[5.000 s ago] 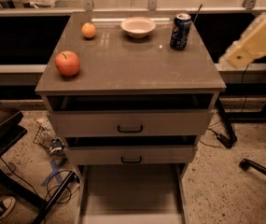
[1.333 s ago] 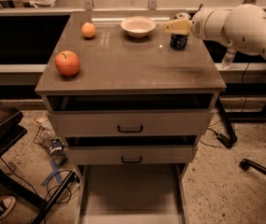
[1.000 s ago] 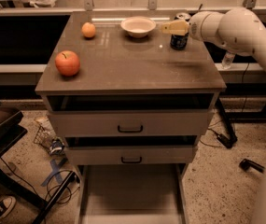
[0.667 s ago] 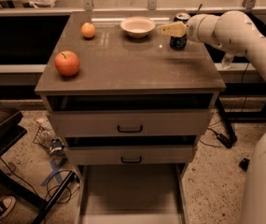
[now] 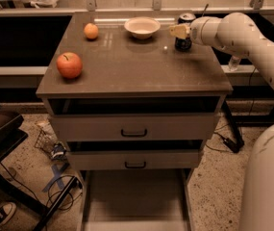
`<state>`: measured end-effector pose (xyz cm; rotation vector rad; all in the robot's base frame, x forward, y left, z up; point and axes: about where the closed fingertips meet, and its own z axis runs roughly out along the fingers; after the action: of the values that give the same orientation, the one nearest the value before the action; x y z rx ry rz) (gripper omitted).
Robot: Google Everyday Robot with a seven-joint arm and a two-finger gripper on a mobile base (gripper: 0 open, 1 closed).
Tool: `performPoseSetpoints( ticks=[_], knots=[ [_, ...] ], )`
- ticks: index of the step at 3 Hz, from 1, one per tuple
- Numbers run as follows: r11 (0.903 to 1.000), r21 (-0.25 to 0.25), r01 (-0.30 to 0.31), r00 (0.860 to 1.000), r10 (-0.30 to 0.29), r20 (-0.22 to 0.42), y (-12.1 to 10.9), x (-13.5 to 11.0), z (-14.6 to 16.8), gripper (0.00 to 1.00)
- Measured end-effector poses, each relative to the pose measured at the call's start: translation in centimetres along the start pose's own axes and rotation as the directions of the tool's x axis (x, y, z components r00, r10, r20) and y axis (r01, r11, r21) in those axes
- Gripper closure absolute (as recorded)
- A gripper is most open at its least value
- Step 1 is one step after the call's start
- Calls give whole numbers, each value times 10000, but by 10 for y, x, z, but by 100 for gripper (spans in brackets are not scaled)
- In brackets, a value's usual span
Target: Place pepsi can into bottom drawer
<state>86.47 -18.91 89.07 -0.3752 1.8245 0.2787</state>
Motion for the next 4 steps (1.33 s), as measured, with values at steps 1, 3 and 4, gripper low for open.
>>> performPoseSetpoints(
  ticks=[1, 3, 4],
  knots=[
    [10000, -30, -4, 10000, 4, -15, 2, 1, 2, 62],
    [9995, -298, 101, 9999, -100, 49, 10, -11, 3, 100],
    [9952, -692, 691, 9966, -658, 487, 29, -55, -24, 100]
  ],
)
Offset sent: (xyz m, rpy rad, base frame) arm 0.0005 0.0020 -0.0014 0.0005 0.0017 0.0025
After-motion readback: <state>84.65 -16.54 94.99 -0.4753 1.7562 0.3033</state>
